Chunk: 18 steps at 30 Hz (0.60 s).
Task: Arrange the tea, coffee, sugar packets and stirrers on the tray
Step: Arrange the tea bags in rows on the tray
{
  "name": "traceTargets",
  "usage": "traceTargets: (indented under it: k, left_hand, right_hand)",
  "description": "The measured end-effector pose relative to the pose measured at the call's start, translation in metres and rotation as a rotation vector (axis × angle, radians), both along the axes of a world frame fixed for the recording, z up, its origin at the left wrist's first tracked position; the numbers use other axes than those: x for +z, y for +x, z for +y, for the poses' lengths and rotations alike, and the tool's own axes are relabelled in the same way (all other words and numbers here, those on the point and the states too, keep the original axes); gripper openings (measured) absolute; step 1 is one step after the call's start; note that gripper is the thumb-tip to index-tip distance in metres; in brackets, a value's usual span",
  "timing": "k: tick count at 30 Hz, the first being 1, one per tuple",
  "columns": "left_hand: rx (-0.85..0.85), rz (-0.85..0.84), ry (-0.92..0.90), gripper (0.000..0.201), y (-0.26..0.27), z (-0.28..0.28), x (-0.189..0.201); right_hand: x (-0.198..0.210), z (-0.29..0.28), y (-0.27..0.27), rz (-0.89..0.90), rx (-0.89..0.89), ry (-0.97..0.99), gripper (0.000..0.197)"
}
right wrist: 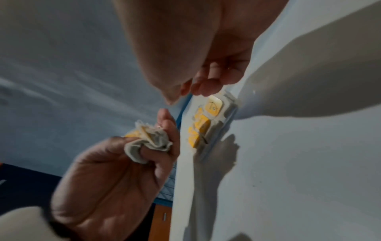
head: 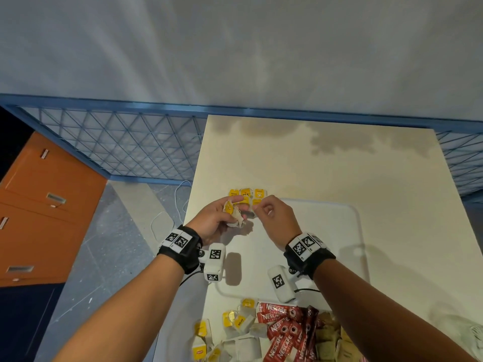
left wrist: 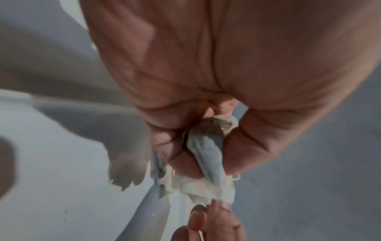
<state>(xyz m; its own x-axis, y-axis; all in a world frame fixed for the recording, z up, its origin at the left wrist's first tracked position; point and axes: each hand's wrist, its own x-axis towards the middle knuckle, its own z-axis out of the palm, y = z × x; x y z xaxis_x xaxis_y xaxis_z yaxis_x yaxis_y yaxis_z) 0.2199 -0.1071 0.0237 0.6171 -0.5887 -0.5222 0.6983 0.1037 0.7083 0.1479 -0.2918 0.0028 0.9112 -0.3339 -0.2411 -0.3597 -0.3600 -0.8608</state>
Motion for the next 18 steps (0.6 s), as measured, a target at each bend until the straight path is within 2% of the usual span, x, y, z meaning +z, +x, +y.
traceTargets:
  k: [5,8,11,16,18]
  left_hand:
    - [0.071,0.028,-0.042,0.066,-0.011,0.004,0.003]
    - [0.101,0.041,-0.073,0.065,-0.016,0.006,0.002]
    - [0.113,0.055,-0.093,0.068,-0.021,0.006,0.002]
    - [0.094,0.050,-0.080,0.072,-0.026,0.005,0.004]
    - [0.078,0.050,-0.064,0.068,-0.028,0.005,0.005]
  right_hand:
    - [0.029,0.015,-0.019,-0.133,0.122,0.142,0.010]
    - [0.031,0.024,-0.027,-0.141,0.181,0.154,0.019]
    - [0.026,0.027,-0.032,-0.147,0.141,0.143,0.021]
    - [0.023,0.028,-0.037,-0.183,0.141,0.082,0.004]
    - [0.025,0.025,-0.038,-0.198,0.130,0.099,0.013]
